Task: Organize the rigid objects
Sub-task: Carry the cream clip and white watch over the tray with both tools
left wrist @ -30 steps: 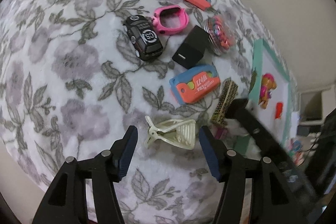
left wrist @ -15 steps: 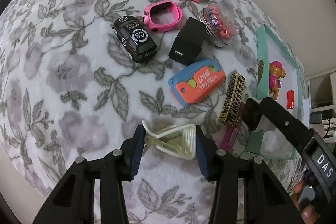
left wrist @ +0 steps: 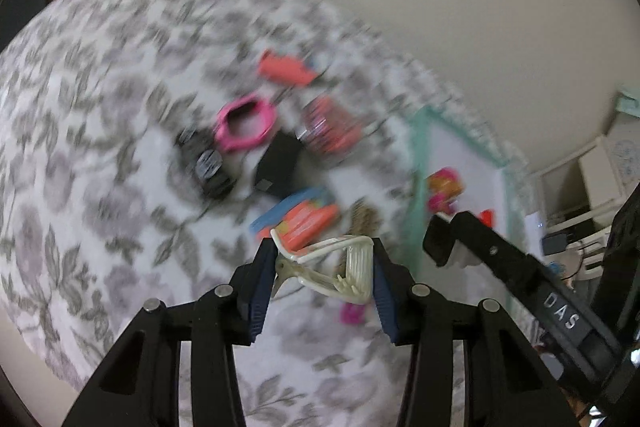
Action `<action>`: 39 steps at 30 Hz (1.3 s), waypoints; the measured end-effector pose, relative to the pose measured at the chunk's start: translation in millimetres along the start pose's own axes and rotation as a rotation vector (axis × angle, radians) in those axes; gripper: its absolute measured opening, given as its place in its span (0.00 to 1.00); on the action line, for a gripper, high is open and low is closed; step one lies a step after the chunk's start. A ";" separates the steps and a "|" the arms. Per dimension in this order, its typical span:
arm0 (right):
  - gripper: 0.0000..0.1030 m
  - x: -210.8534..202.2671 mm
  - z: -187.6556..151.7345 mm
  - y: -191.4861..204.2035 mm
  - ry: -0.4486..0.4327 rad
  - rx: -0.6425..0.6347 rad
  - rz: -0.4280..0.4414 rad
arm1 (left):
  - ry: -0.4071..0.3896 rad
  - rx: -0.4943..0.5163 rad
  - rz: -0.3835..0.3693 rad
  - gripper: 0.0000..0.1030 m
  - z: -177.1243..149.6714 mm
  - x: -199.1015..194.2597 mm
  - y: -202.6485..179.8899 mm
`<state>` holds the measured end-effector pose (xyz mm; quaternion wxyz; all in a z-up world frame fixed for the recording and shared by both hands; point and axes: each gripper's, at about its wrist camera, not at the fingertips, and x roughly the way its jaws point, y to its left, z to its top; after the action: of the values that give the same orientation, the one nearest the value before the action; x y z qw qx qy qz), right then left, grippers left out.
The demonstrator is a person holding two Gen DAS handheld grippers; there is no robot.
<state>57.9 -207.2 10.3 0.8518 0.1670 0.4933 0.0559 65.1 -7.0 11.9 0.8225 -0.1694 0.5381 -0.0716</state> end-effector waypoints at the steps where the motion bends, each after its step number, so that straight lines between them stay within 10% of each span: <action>1: 0.54 -8.1 3.6 -3.4 -0.023 0.010 0.002 | -0.018 0.015 -0.002 0.45 2.2 -3.7 -7.5; 19: 0.54 -85.8 31.2 -96.6 -0.224 0.182 -0.300 | -0.020 0.201 -0.108 0.46 8.9 30.2 -157.0; 39: 0.54 -5.0 -0.9 -151.8 0.023 0.241 -0.446 | 0.121 0.266 -0.044 0.46 -26.2 111.5 -146.7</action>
<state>44.0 -350.7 -37.6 0.8115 0.1535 0.5306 -0.1908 96.5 -182.5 -41.5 0.8021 -0.0663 0.5686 -0.1704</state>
